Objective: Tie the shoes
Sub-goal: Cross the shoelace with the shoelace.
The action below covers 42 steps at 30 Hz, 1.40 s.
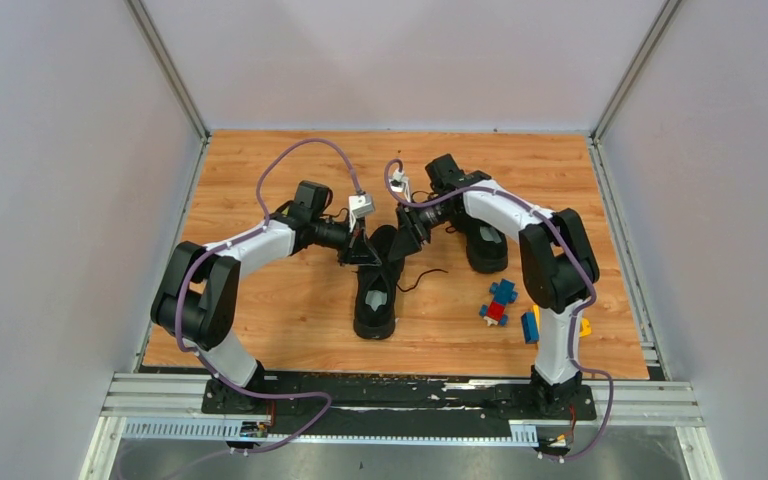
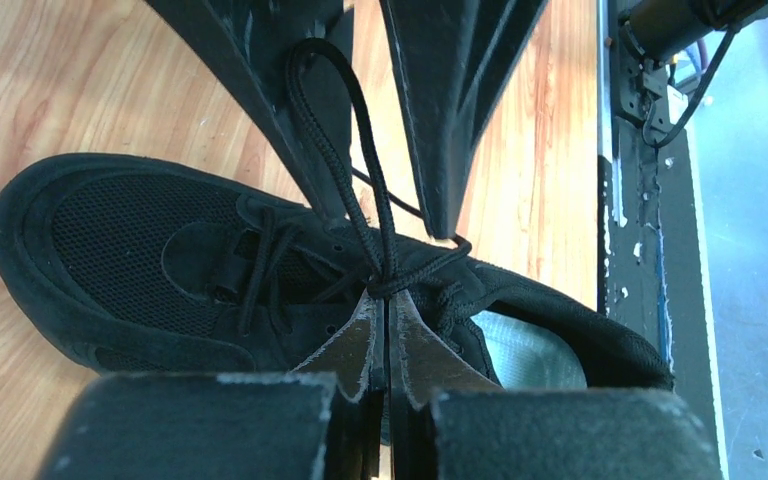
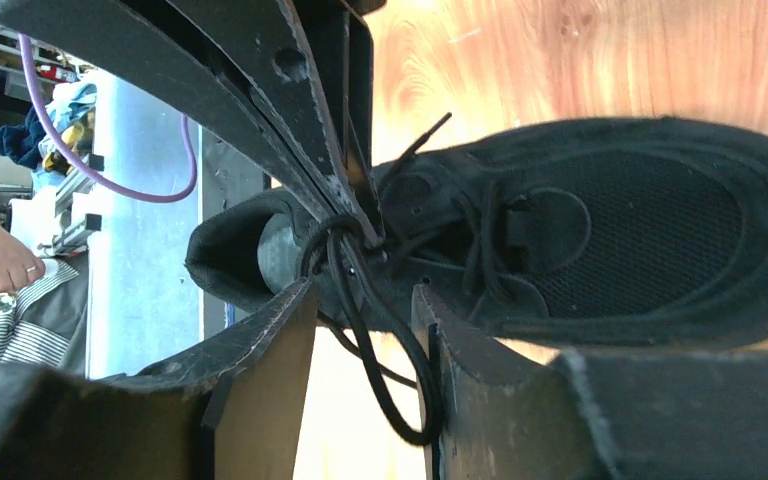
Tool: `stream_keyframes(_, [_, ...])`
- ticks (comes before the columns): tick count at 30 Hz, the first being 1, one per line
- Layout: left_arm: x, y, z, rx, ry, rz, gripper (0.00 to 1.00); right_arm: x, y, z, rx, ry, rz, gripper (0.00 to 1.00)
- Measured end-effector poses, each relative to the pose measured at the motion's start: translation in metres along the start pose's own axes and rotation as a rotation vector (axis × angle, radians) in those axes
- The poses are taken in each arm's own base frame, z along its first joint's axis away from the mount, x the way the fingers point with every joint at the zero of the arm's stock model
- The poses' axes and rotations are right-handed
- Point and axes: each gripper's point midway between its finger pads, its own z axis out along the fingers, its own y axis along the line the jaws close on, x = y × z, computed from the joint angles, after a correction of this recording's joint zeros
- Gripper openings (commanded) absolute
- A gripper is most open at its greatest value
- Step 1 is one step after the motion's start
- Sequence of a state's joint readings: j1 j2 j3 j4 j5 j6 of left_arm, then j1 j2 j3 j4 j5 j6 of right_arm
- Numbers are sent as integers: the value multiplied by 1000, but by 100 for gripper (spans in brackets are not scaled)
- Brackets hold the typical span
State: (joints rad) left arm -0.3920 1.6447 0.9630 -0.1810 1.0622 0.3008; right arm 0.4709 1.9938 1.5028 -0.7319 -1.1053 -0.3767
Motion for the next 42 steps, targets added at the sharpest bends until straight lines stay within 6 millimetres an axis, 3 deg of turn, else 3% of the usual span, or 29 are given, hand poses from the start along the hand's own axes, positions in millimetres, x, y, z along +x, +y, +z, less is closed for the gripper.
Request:
stream_keyframes(11, [-12, -4, 2, 30, -60, -38, 0, 0, 3, 12, -30, -23, 16, 39])
stream_keyframes(20, [-9, -4, 2, 27, -50, -39, 0, -8, 11, 15, -79, -50, 10, 34])
stream_keyframes(30, [-2, -5, 1, 25, -28, -33, 0, -13, 15, 18, -97, -58, 18, 7])
stream_keyframes(40, [1, 0, -1, 3, -18, -41, 0, -8, 12, 20, -85, -54, 26, 3])
stream_keyframes(42, [2, 0, -1, -1, -16, -41, 4, -8, 11, 20, -80, -54, 26, 2])
